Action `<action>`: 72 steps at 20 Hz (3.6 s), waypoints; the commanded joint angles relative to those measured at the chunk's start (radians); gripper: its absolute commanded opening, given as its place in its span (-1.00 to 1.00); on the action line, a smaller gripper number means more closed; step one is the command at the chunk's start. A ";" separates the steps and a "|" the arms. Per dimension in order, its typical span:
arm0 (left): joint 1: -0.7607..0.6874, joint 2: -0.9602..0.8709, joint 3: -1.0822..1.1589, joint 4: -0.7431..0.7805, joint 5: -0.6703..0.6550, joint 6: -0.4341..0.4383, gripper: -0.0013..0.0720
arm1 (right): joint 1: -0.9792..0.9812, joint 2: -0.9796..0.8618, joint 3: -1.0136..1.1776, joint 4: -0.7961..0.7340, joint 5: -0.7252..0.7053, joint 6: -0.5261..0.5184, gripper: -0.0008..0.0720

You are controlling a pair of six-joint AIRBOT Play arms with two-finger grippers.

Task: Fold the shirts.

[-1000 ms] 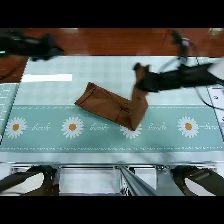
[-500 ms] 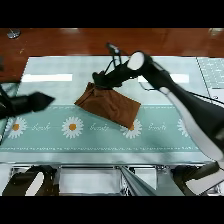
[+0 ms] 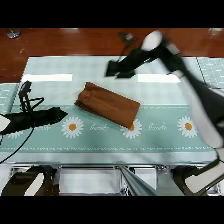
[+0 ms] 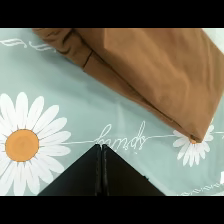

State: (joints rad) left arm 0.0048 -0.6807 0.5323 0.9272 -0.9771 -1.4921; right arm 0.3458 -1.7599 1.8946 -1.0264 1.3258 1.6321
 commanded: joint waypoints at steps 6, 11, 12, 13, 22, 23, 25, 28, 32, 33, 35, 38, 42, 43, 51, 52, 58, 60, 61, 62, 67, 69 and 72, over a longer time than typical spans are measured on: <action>-0.003 -0.017 -0.009 -0.009 0.015 0.040 -0.89 | -0.351 0.749 -0.890 -0.453 -0.245 0.292 0.77; -0.003 -0.018 -0.009 -0.072 0.038 0.040 -0.89 | -0.306 0.814 -1.463 0.169 -0.490 0.122 0.77; -0.003 -0.019 -0.009 -0.071 0.045 0.040 -0.89 | -0.270 0.795 -1.483 0.272 -0.529 0.066 0.77; -0.003 -0.019 -0.009 -0.071 0.047 0.040 -0.89 | -0.230 0.769 -1.478 0.336 -0.559 0.034 0.77; -0.003 -0.019 -0.009 -0.071 0.034 0.041 -0.89 | -0.093 0.390 -1.207 0.448 -0.575 -0.047 0.75; -0.003 -0.019 -0.009 -0.071 0.031 0.041 -0.89 | -0.083 0.354 -1.169 0.449 -0.574 -0.047 0.75; -0.003 -0.019 -0.009 -0.071 0.031 0.041 -0.89 | -0.068 0.286 -1.098 0.449 -0.560 -0.043 0.69; -0.003 -0.019 -0.009 -0.071 0.035 0.042 -0.89 | -0.043 0.202 -0.964 0.440 -0.456 -0.192 -0.89; -0.003 -0.019 -0.009 -0.071 0.035 0.041 -0.89 | -0.040 0.193 -0.619 0.215 -0.317 -0.105 -0.89; -0.003 -0.019 -0.009 -0.071 0.035 0.041 -0.89 | -0.040 0.193 -0.519 0.140 -0.277 -0.046 -0.89; -0.003 -0.019 -0.009 -0.071 0.034 0.041 -0.89 | -0.047 0.193 -0.318 0.039 -0.186 0.001 -0.89; -0.003 -0.019 -0.009 -0.070 0.034 0.042 -0.89 | -0.100 0.193 -0.064 -0.043 -0.057 0.053 -0.89; -0.003 -0.019 -0.009 -0.070 0.027 0.049 -0.89 | -0.235 0.206 0.150 -0.124 0.146 0.072 -0.89; -0.003 -0.019 -0.009 -0.070 0.016 0.050 -0.89 | -0.275 0.227 0.160 -0.126 0.165 0.068 -0.89; -0.005 -0.019 -0.010 -0.070 -0.055 0.202 -0.89 | -0.658 0.383 0.160 -0.213 0.365 0.141 -0.89; -0.005 -0.019 -0.010 -0.071 -0.048 0.202 -0.89 | -0.699 0.393 0.155 -0.237 0.416 0.139 -0.89; -0.005 -0.019 -0.010 -0.071 -0.016 0.201 -0.89 | -0.891 0.558 -0.085 -0.419 0.522 0.101 -0.90; -0.005 -0.019 -0.010 -0.082 0.044 0.198 -0.89 | -0.946 0.646 -0.231 -0.453 0.520 0.091 -0.90; -0.005 -0.019 -0.010 -0.092 0.076 0.197 -0.89 | -0.978 0.700 -0.312 -0.470 0.511 0.092 -0.90; -0.005 -0.019 -0.010 -0.105 0.110 0.198 -0.89 | -1.012 0.751 -0.385 -0.495 0.503 0.095 -0.90; -0.005 -0.019 -0.010 -0.116 0.090 0.224 -0.89 | -1.184 0.953 -0.655 -0.676 0.528 0.033 -0.90; -0.005 -0.019 -0.010 -0.116 0.071 0.228 -0.89 | -1.257 1.016 -0.726 -0.774 0.527 0.064 -0.90; -0.005 -0.019 -0.010 -0.116 0.048 0.228 -0.89 | -1.348 1.082 -0.818 -0.856 0.516 0.136 0.01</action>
State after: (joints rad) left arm -0.0002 -0.6994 0.5232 0.8135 -0.9085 -1.2709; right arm -0.9165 -0.7483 1.1713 -1.7683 1.8469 1.7130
